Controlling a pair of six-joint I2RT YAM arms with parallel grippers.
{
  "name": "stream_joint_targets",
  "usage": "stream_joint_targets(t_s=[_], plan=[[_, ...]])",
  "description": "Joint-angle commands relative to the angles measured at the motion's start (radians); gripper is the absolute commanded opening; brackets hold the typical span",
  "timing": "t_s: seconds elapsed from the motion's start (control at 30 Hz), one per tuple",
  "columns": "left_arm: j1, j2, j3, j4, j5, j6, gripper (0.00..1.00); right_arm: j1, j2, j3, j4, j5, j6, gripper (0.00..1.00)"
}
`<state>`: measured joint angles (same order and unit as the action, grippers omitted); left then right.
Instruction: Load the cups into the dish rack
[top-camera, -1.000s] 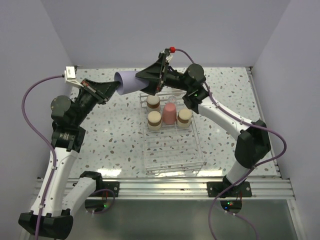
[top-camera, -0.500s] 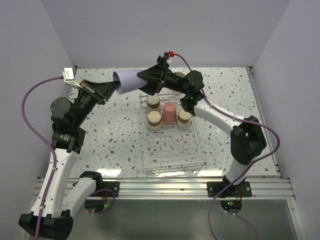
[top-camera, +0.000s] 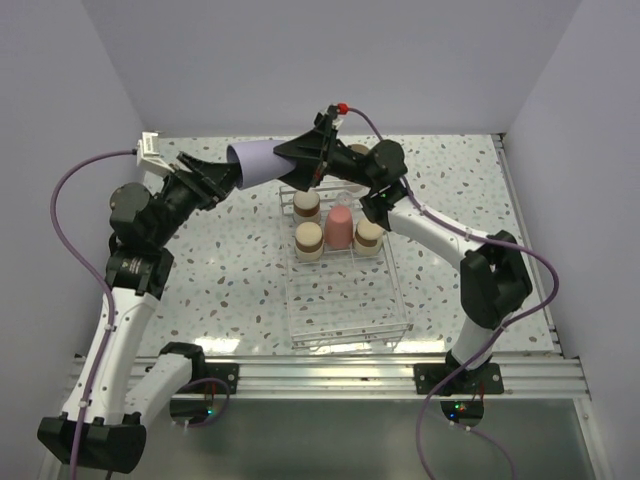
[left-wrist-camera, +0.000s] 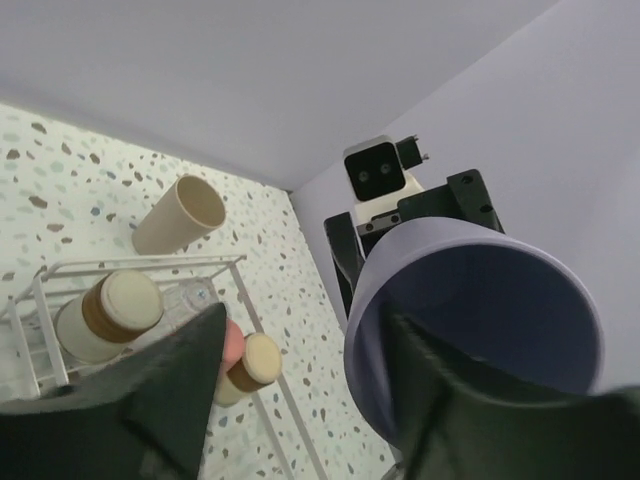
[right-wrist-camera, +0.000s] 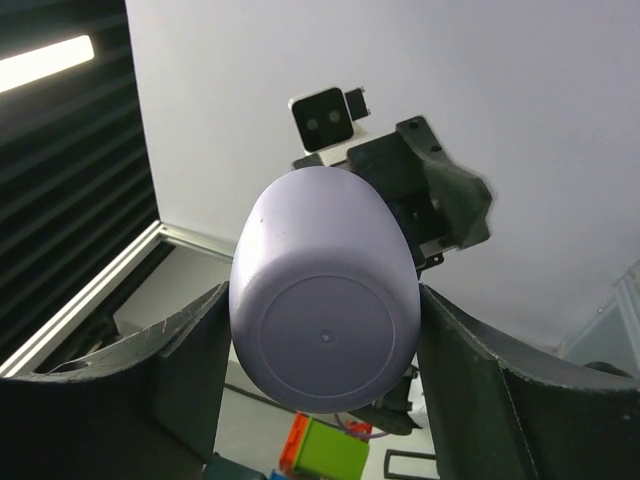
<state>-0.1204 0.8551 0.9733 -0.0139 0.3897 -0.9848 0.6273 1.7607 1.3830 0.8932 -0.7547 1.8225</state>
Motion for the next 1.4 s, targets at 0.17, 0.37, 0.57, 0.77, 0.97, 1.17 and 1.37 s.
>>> stream_joint_targets(t_s=[0.17, 0.37, 0.57, 0.77, 0.97, 1.17, 1.37], plan=[[-0.001, 0.025, 0.134, -0.225, -0.044, 0.166, 1.00, -0.005, -0.069, 0.025, -0.138, -0.044, -0.156, 0.02], [-0.002, 0.027, 0.191, -0.300, -0.077, 0.230, 1.00, -0.046, -0.101, 0.036, -0.380, -0.037, -0.346, 0.00], [-0.001, 0.055, 0.258, -0.374, -0.091, 0.276, 1.00, -0.121, -0.136, 0.090, -0.790, -0.014, -0.652, 0.00], [-0.001, 0.091, 0.312, -0.458, -0.129, 0.348, 1.00, -0.163, -0.179, 0.146, -1.121, 0.063, -0.934, 0.00], [-0.001, 0.125, 0.331, -0.488, -0.153, 0.380, 1.00, -0.156, -0.247, 0.226, -1.531, 0.296, -1.290, 0.00], [-0.001, 0.174, 0.340, -0.494, -0.149, 0.422, 1.00, -0.060, -0.366, 0.123, -1.698, 0.596, -1.468, 0.00], [-0.002, 0.232, 0.370, -0.531, -0.163, 0.480, 1.00, 0.074, -0.397, 0.038, -1.760, 0.798, -1.528, 0.00]])
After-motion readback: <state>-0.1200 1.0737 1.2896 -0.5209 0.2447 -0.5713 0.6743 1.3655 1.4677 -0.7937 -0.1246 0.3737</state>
